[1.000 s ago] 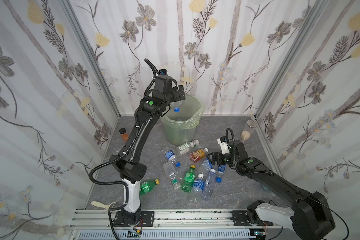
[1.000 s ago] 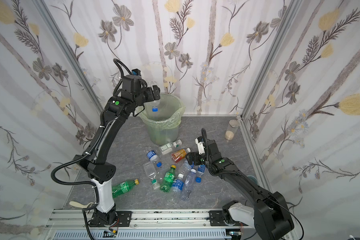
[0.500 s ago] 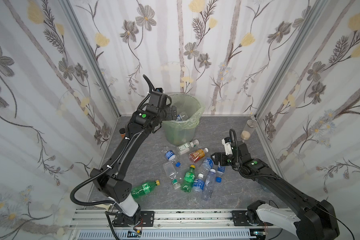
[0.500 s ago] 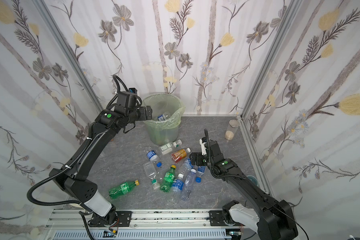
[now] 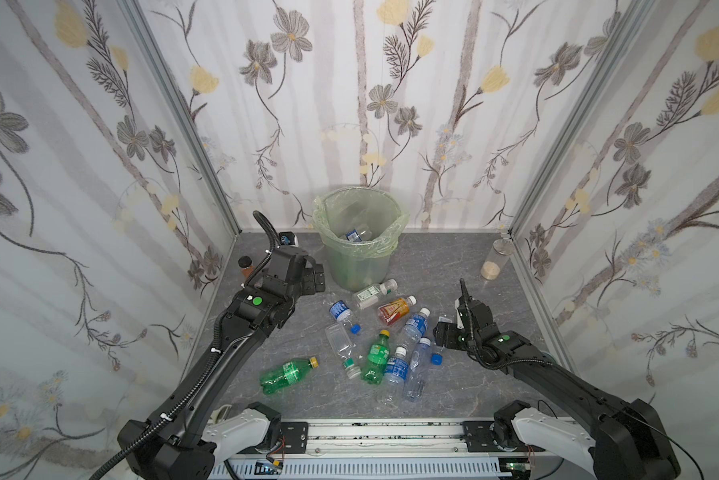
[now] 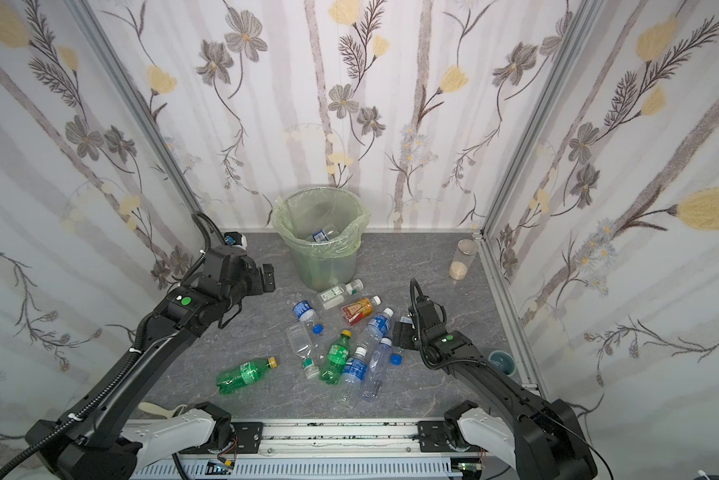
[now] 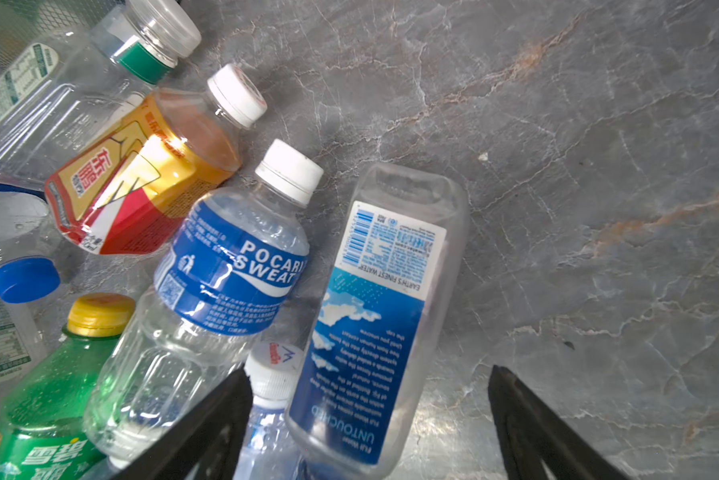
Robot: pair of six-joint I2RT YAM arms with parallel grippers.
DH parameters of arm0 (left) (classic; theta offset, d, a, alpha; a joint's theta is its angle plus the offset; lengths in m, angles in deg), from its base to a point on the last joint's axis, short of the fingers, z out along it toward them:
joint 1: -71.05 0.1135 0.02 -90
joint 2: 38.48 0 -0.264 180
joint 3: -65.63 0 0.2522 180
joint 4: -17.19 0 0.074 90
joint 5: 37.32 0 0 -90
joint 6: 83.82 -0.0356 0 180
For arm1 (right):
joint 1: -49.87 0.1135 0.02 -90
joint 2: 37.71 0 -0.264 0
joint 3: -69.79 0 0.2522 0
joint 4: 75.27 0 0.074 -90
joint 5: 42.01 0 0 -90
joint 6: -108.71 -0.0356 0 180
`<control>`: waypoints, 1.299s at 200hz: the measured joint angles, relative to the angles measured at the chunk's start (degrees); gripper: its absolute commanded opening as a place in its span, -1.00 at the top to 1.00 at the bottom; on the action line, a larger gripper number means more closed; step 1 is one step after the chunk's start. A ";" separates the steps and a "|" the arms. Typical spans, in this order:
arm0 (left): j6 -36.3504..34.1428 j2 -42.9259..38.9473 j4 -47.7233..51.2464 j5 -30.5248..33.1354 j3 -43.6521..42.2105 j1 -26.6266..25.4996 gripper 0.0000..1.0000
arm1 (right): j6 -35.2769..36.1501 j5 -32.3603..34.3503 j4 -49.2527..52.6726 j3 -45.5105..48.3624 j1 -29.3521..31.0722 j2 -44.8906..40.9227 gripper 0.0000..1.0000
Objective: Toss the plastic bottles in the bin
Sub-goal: 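Carry the clear bottle with the left gripper and drop it into the bin, then grasp a clear blue-labelled bottle with the right gripper while the left gripper withdraws, then lift the blue-labelled bottle with the right gripper and release it over the bin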
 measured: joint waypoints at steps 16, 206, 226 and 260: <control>0.42 -2.29 -1.53 -0.04 -3.30 0.04 -1.00 | -0.37 -0.17 -2.36 -0.02 0.00 2.73 -0.70; 7.32 -12.44 -12.33 -1.55 -25.44 0.52 -1.00 | 7.34 6.29 1.84 -14.43 -0.39 10.45 0.07; 7.41 -13.05 -12.68 -1.55 -26.03 0.57 -1.00 | 10.14 4.13 3.61 -17.97 0.07 9.16 0.08; 7.43 -13.46 -13.09 -1.60 -26.56 0.68 -1.00 | 14.23 -0.02 6.82 -24.04 1.55 8.70 0.10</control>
